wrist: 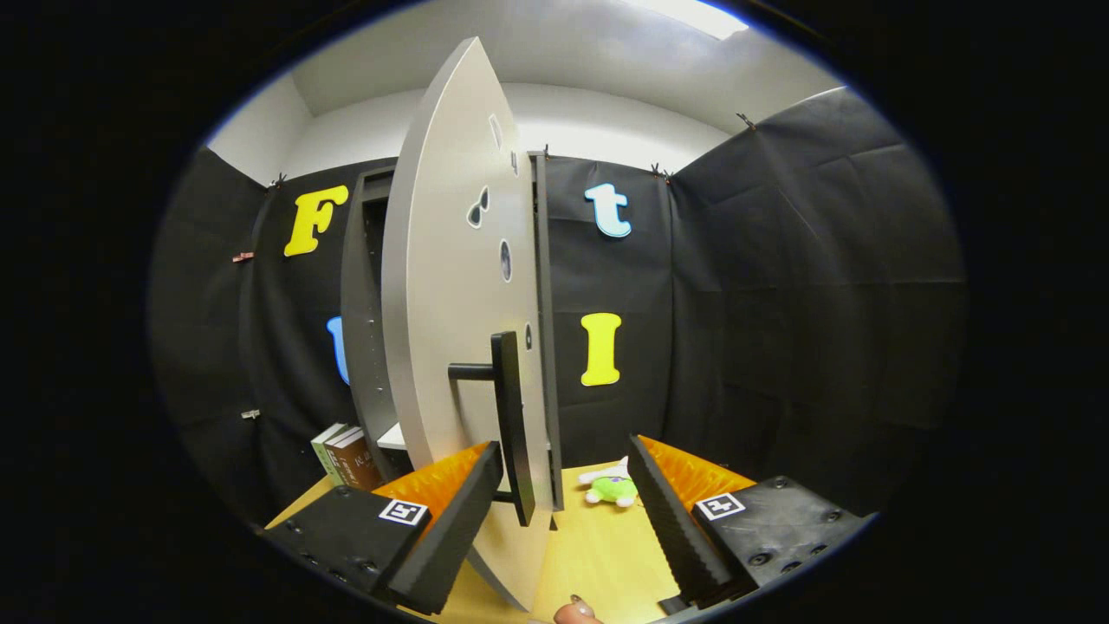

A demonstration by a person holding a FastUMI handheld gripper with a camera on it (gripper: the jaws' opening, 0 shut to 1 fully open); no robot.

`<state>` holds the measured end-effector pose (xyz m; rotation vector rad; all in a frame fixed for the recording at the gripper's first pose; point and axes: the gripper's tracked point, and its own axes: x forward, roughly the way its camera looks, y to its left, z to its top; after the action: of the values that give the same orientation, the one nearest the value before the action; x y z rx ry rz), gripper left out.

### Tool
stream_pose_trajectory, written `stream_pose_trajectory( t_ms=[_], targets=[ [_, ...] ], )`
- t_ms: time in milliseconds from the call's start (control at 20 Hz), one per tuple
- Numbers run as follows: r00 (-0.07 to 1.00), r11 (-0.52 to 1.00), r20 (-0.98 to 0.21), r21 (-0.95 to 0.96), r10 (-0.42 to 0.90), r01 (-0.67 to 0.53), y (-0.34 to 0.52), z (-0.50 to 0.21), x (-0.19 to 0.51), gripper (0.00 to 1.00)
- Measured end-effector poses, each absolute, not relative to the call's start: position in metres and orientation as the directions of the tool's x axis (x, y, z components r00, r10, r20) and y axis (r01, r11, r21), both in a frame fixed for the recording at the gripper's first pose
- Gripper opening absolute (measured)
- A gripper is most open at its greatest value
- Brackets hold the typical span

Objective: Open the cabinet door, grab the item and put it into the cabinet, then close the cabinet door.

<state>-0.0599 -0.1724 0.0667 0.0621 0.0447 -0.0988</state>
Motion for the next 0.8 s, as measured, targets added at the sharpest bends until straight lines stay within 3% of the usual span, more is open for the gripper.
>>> stream_pose_trajectory(
  t_ms=[200,500,800],
  targets=[
    [0.996,0.995,-0.041,0.04,-0.085,0.087,-0.109,0.064,-0.041,0.96],
    [0.999,0.997,-0.046,0.077,0.028,-0.025,-0.019,0.058,-0.009,0.97],
    [0.996,0.996,-0.042,0.045,0.08,-0.078,0.01,0.06,-0.003,0.96]
  ],
)
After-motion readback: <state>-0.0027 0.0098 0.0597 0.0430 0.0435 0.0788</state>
